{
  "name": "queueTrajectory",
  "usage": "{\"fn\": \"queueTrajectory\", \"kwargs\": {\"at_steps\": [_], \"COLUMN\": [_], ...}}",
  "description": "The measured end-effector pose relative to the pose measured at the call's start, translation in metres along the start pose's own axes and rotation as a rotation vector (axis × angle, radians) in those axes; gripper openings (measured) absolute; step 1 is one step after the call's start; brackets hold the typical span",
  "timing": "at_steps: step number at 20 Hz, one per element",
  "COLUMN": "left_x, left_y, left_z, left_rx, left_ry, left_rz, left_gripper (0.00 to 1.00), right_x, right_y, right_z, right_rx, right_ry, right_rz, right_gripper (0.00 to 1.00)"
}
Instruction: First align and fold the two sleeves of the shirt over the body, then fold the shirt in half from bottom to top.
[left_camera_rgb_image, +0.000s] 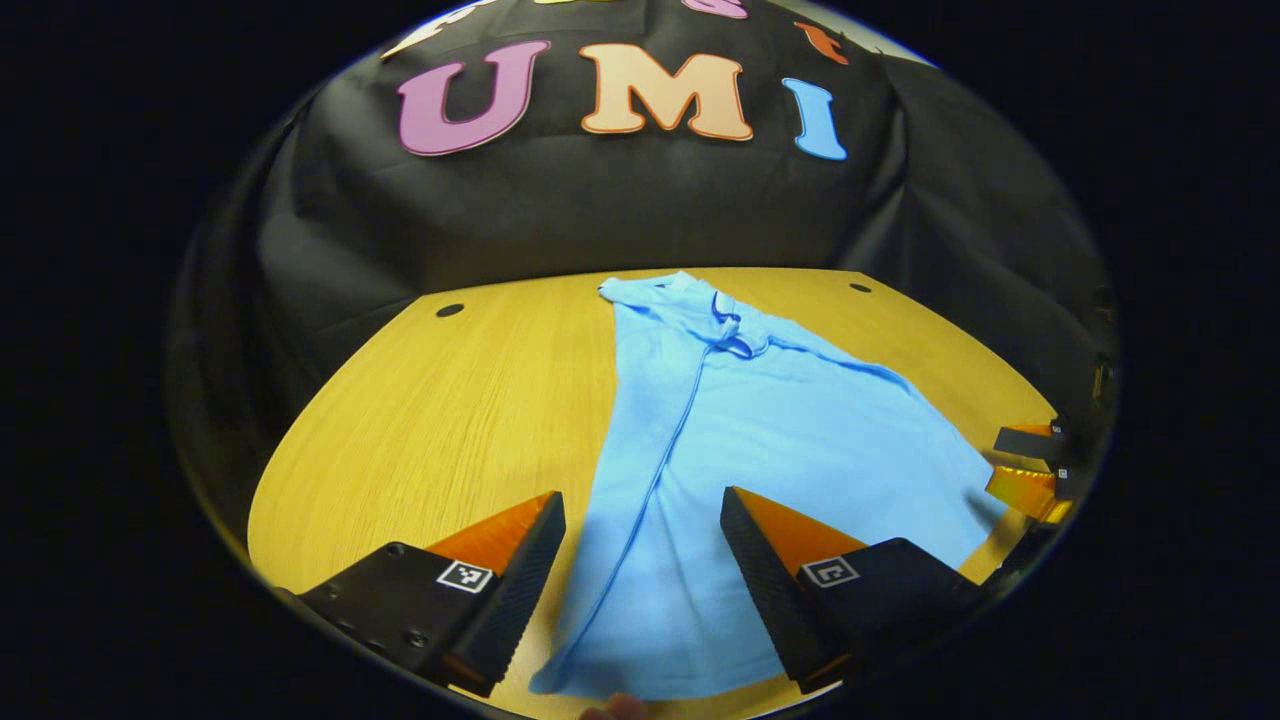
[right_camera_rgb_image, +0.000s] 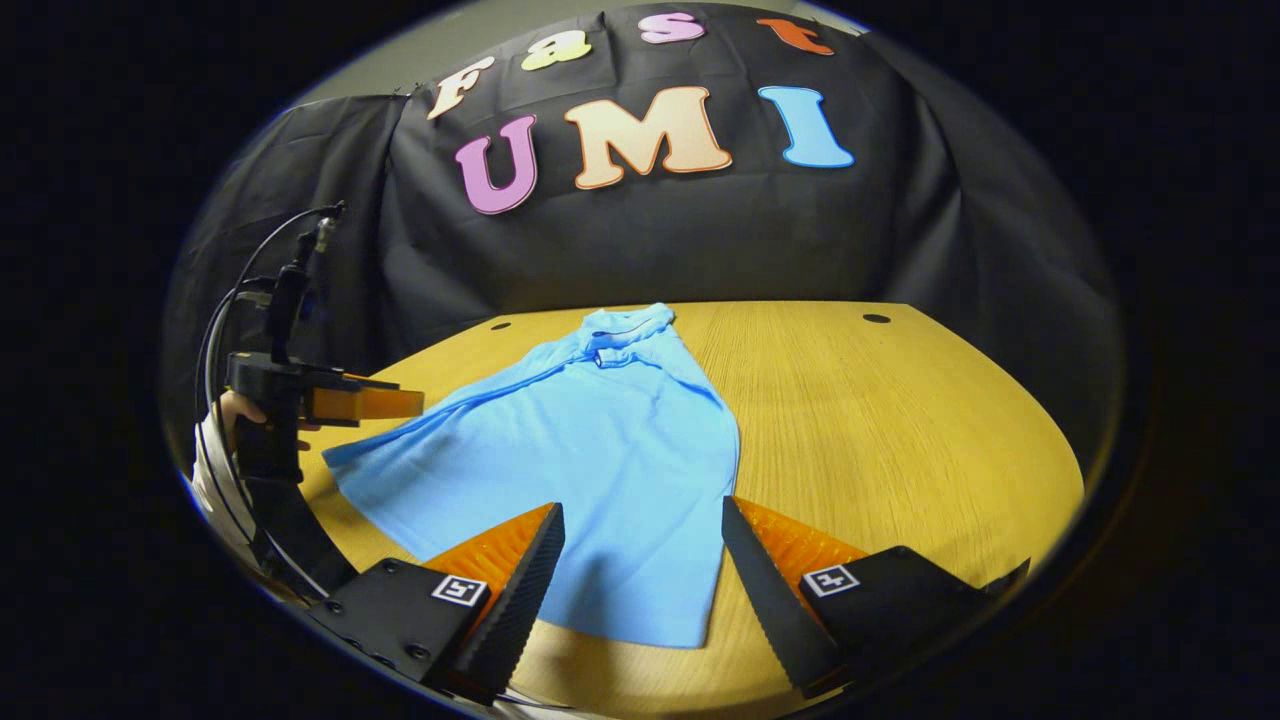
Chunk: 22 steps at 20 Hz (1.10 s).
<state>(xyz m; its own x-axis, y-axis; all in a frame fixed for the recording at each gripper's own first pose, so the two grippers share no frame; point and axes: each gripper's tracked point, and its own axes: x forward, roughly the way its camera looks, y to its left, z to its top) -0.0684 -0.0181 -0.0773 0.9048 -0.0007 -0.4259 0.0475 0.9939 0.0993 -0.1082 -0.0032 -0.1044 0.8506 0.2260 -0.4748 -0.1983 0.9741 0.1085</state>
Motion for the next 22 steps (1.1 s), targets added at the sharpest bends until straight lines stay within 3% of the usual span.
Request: {"fn": "queueTrajectory", "kwargs": {"at_steps": [7, 16, 17, 18, 21, 22], "left_x": [-0.029, -0.038, -0.038, -0.038, -0.037, -0.037], "left_y": [0.006, -0.008, -0.008, -0.010, -0.020, -0.024], "left_z": [-0.055, -0.062, -0.063, -0.064, -0.062, -0.061], "left_rx": [-0.036, -0.027, -0.028, -0.031, -0.007, 0.002], "left_ry": [0.045, 0.001, 0.000, -0.006, -0.038, -0.052], "left_rz": [0.021, 0.014, 0.012, 0.006, -0.035, -0.048], "left_gripper": [0.96, 0.97, 0.97, 0.96, 0.84, 0.73], "right_x": [-0.007, -0.006, -0.005, -0.004, -0.002, -0.001], "right_y": [0.007, 0.011, 0.011, 0.011, 0.016, 0.019], "right_z": [-0.022, -0.029, -0.030, -0.029, -0.029, -0.029], "right_rx": [-0.039, -0.066, -0.065, -0.067, -0.060, -0.061], "right_ry": [0.048, 0.051, 0.051, 0.049, 0.039, 0.033], "right_rz": [-0.032, -0.057, -0.059, -0.060, -0.047, -0.041], "right_gripper": [0.99, 0.99, 0.94, 0.98, 0.92, 0.83]}}
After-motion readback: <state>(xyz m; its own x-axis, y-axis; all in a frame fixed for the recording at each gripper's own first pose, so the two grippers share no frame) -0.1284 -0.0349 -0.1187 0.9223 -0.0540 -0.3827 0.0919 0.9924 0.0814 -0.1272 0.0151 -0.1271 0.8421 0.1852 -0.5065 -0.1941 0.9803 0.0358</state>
